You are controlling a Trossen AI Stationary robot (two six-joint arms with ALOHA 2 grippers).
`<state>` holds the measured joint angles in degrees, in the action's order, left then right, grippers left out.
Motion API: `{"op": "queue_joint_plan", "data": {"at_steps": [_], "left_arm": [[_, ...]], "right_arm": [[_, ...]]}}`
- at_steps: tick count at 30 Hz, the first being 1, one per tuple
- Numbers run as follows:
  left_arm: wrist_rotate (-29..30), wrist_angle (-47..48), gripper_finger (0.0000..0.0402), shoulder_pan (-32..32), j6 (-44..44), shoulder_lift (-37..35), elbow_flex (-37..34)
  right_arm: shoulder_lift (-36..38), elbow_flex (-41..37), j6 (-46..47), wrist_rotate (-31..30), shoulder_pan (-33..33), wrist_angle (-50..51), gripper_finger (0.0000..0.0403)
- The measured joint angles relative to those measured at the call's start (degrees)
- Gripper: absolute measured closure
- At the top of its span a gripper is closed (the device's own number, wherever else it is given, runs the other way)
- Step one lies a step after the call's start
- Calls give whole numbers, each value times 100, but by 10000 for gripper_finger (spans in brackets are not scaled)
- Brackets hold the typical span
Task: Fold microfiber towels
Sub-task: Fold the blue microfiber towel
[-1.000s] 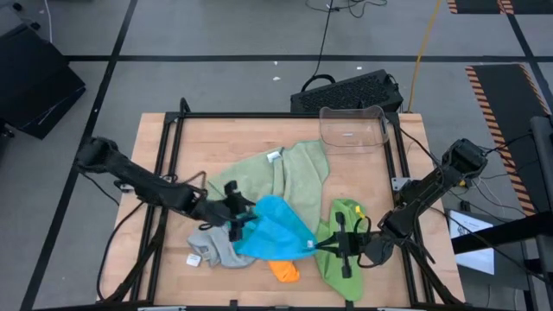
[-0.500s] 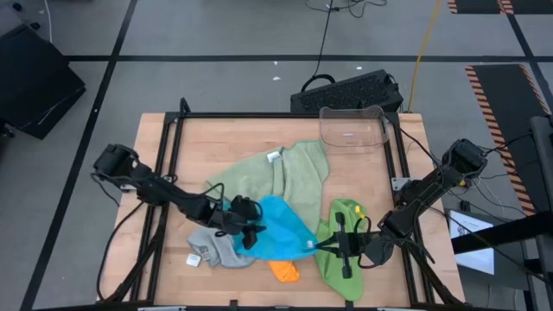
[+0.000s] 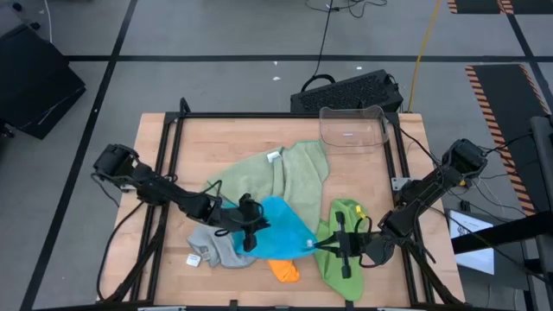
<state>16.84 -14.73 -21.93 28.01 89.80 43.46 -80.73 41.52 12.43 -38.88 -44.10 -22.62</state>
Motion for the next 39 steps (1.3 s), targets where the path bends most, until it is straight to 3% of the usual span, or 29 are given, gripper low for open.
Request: {"op": "queue_joint_plan", "data": {"at_steps": [8,14,19,26,30,35,39], "left_arm": [[35,21,344,-356,-933,-940,0],[369,-38,391,-897,-1637,-1520,0],[628,111,387,-1307,-1849,-2052,0],[2188,734,392,-1595,-2504,-3246,-4],[2896,680,397,-1378,-3326,-4080,-4],[2846,363,395,-731,-4615,-4890,2],[1810,782,396,-532,-4217,-5317,2]], "right_arm": [[0,4,-272,-98,-15,-277,403],[14,10,-638,-316,15,-850,403],[62,341,-1688,-315,17,-1402,403],[70,1178,-3336,-329,458,-1407,403],[169,1484,-3613,-285,1066,-1197,403],[615,2051,-3399,71,2105,-83,403],[970,2229,-2854,731,2508,737,403]]}}
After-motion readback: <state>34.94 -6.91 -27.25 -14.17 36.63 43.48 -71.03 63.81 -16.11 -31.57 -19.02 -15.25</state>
